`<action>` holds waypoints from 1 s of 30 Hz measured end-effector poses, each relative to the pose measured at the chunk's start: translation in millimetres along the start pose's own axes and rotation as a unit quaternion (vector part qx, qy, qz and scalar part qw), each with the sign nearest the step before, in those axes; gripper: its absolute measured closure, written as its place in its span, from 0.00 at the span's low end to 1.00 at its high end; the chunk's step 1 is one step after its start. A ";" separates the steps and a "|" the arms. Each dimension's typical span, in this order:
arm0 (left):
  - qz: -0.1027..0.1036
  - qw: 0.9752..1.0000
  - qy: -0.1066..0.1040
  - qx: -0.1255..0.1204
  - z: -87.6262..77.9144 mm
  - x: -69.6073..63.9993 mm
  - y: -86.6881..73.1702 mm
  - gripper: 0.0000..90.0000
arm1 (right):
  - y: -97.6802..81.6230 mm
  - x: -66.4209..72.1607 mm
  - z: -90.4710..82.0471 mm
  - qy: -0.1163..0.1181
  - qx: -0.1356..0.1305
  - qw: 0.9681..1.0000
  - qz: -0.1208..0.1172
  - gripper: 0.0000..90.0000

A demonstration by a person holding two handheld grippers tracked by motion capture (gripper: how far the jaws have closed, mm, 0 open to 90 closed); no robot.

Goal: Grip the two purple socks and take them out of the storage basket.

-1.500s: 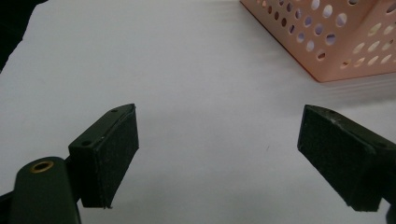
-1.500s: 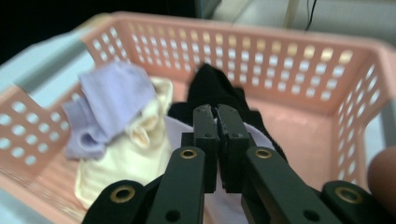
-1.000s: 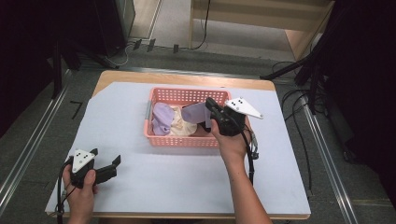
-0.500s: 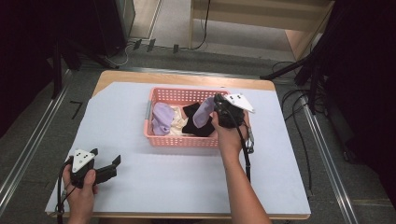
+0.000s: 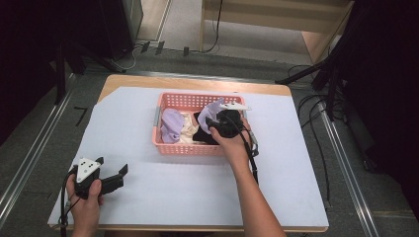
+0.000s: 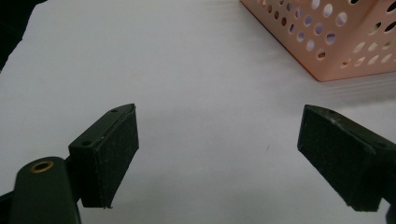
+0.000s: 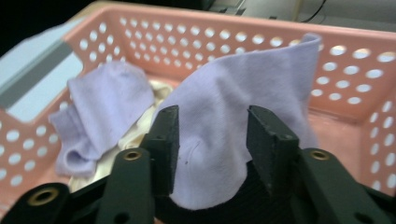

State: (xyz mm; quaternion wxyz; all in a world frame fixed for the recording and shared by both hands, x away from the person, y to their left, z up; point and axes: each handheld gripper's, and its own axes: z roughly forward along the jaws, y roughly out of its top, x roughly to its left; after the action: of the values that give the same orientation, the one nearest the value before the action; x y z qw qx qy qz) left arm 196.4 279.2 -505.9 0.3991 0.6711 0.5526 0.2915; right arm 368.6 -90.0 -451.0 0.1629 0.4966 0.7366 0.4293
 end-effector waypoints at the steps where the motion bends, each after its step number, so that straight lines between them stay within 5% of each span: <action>1: 0.000 1.000 0.000 0.000 0.1 -0.1 0.0 0.15 | 0.1 1.5 1.7 0.001 0.012 1.000 -0.007 0.56; 6: 0.001 1.000 0.001 0.001 0.0 -0.4 0.0 0.15 | 1.2 6.7 12.4 -0.012 0.081 0.996 -0.022 0.54; 11: 0.000 1.000 0.000 -0.001 0.0 0.0 -0.1 0.15 | 1.6 7.4 14.3 -0.029 0.095 0.995 -0.025 0.82; 13: 0.000 1.000 0.000 0.000 -0.2 0.3 -0.1 0.15 | -0.7 7.1 8.5 -0.032 0.064 0.997 -0.024 0.96; 17: -0.001 1.000 -0.003 0.001 -0.2 0.9 0.0 0.15 | -3.3 6.1 -1.9 -0.020 0.017 0.999 -0.021 0.97; 19: -0.003 1.000 -0.004 0.001 0.2 1.0 0.0 0.15 | -3.6 7.9 -18.3 0.012 -0.015 1.000 -0.005 0.97; 20: -0.003 1.000 -0.004 0.001 0.2 1.0 0.0 0.15 | -3.6 7.9 -18.3 0.012 -0.015 1.000 -0.005 0.97; 23: -0.002 1.000 -0.003 0.001 0.4 0.9 0.1 0.15 | -4.7 13.4 -47.5 0.075 -0.040 0.996 0.012 0.97; 25: -0.002 1.000 -0.001 0.004 0.2 0.5 0.2 0.15 | -5.7 12.2 -55.7 0.087 -0.042 0.995 0.027 0.97; 30: -0.001 1.000 0.000 0.001 0.2 -0.2 0.0 0.15 | -8.0 -2.5 -41.6 0.002 -0.018 0.999 0.032 0.92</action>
State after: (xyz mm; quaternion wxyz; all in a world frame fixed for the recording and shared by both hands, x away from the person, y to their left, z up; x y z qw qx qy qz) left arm 196.6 279.0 -506.0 0.3991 0.6712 0.5529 0.2907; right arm 337.3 -112.9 -433.8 0.1562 0.5161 0.7129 0.4484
